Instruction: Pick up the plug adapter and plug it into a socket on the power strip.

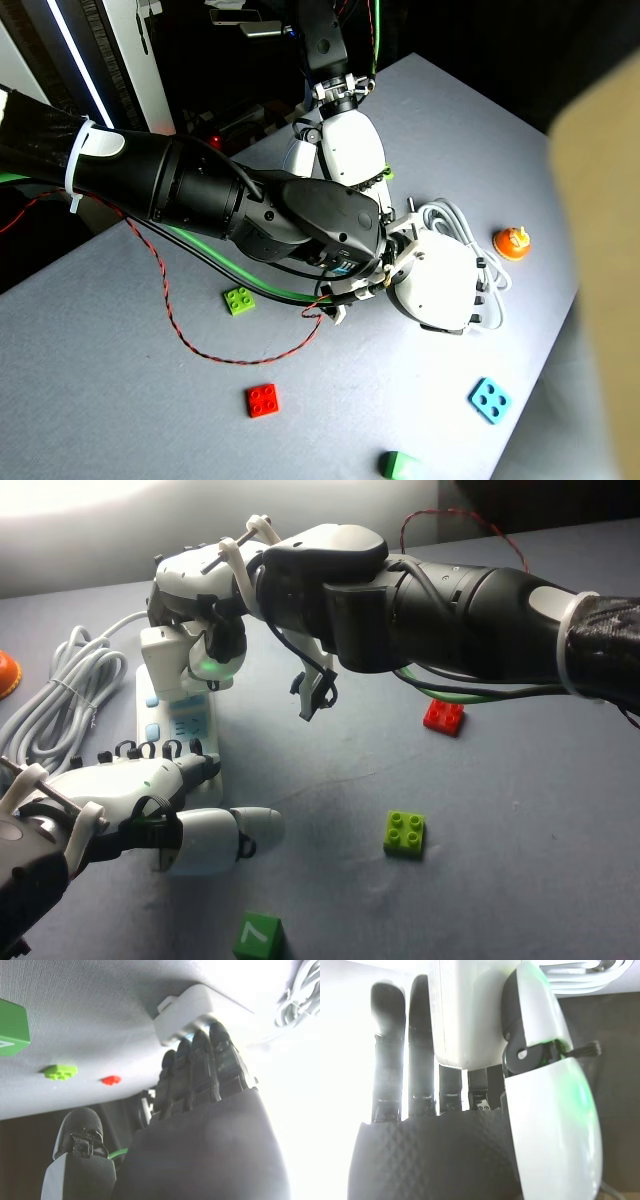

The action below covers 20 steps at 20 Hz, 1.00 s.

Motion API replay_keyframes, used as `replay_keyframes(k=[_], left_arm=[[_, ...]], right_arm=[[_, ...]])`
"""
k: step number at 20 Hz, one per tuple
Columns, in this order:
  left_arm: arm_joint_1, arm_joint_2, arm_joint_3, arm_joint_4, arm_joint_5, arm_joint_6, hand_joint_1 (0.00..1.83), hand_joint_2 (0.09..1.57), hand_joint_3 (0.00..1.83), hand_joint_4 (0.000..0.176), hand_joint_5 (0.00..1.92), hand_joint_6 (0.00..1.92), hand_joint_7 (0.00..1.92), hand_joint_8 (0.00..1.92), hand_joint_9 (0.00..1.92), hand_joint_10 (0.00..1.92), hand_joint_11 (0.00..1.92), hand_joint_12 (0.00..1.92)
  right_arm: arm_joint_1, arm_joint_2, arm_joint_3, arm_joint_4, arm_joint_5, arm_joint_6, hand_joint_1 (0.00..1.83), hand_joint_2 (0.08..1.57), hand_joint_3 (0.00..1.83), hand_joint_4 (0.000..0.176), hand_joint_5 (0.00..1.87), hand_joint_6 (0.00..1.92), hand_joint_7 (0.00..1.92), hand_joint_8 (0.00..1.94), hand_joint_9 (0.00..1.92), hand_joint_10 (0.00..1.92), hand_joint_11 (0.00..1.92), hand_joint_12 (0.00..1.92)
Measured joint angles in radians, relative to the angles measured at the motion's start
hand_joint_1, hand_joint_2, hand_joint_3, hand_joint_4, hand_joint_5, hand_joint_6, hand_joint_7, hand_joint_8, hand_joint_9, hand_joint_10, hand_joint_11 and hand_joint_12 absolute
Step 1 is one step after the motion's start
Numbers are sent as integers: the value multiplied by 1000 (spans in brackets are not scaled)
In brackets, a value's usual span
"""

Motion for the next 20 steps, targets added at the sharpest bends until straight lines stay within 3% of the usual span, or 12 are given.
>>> replay_keyframes(k=[5,20], left_arm=[[0,0,0,-2,-2,-2,0,1160,2,0,87,2,92,3,67,2,0,177],[1,2,-1,0,0,-2,0,1151,1,0,86,2,103,1,82,2,0,217]], right_arm=[[-11,-2,0,0,2,0,1223,1186,0,0,785,1128,922,1288,825,1231,740,1575],[-3,14,0,-1,-19,-3,1219,1195,0,0,775,1132,899,1334,784,1270,717,1608]])
